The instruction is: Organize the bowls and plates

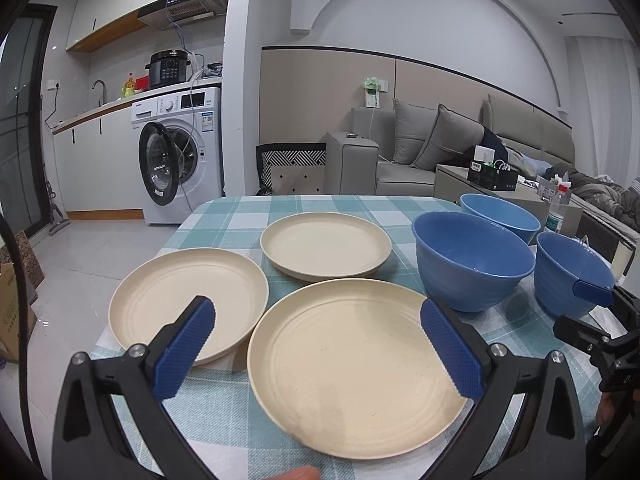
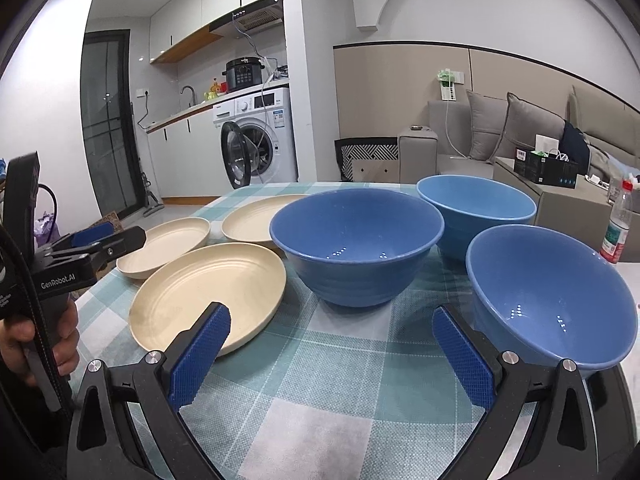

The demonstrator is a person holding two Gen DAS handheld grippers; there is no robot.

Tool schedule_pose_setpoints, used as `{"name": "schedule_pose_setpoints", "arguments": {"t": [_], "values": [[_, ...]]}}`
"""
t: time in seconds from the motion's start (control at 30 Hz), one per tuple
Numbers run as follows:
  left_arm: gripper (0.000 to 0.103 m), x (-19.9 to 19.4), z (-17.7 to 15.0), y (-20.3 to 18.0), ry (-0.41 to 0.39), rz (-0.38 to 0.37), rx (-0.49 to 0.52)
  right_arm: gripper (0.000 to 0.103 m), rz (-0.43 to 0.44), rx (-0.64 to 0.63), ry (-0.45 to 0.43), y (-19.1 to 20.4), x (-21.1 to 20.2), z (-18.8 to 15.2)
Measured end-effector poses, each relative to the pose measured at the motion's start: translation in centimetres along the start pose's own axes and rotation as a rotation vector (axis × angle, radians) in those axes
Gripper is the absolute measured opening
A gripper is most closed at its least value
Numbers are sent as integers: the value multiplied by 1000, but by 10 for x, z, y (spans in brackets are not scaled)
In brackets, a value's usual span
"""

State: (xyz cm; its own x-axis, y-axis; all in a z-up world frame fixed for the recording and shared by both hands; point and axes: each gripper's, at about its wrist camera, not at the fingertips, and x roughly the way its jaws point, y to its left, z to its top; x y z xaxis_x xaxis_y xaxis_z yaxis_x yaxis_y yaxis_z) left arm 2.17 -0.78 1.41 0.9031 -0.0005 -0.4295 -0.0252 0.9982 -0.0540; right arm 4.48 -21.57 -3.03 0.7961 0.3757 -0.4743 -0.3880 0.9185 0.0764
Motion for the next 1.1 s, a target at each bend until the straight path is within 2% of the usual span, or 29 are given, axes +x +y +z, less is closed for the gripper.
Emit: {"name": "schedule_pose_setpoints", "arguments": {"t": [0.13,0.43,0.6,1.1], "values": [[103,5,1,-7,17,17,34,103,4,6,14,1,3,-2],[103,11,-5,-9,52,13,39,103,-39,-28,13,9,2,-2],[103,14,-5,-6,59,25,25,103,-27,-16,9,8,1,-1],[103,2,-5,2,39,56,49,103,-40,-20,3,4,1,-1]]}}
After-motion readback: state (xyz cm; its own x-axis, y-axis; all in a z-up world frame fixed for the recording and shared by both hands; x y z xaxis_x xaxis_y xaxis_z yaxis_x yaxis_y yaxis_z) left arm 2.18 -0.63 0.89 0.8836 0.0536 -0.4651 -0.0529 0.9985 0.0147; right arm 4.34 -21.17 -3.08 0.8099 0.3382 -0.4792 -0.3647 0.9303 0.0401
